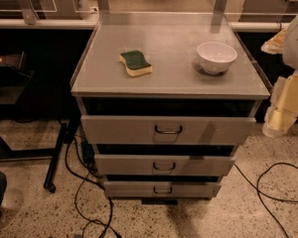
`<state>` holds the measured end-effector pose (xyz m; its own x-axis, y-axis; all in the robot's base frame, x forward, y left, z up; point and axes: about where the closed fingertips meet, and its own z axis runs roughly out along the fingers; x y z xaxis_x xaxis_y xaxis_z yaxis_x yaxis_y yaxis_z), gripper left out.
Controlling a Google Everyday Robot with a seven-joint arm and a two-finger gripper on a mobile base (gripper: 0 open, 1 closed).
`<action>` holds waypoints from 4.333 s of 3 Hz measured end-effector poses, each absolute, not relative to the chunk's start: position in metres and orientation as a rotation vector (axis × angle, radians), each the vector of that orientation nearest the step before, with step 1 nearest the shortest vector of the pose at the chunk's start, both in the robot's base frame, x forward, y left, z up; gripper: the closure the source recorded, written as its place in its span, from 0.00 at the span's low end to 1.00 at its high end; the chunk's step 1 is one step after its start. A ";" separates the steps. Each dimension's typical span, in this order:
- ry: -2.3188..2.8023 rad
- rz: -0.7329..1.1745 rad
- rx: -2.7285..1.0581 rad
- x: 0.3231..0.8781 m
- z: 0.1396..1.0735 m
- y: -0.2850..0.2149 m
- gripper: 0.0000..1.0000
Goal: Open middle drawer
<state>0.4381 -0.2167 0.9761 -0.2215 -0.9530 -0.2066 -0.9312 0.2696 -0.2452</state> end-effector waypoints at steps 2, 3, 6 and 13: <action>2.265 -0.107 -1.725 0.438 0.952 -0.215 0.00; 2.322 -0.038 -1.793 0.443 0.886 -0.201 0.00; 2.324 -0.005 -1.902 0.412 0.798 -0.173 0.00; 2.291 0.453 -2.047 0.391 0.564 -0.080 0.00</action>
Offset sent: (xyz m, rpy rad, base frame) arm -0.0011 0.0047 -0.0736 -0.0512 0.0722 -0.0418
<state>0.3910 -0.0801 0.5638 -0.1307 -0.9671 -0.2185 -0.9774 0.0887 0.1918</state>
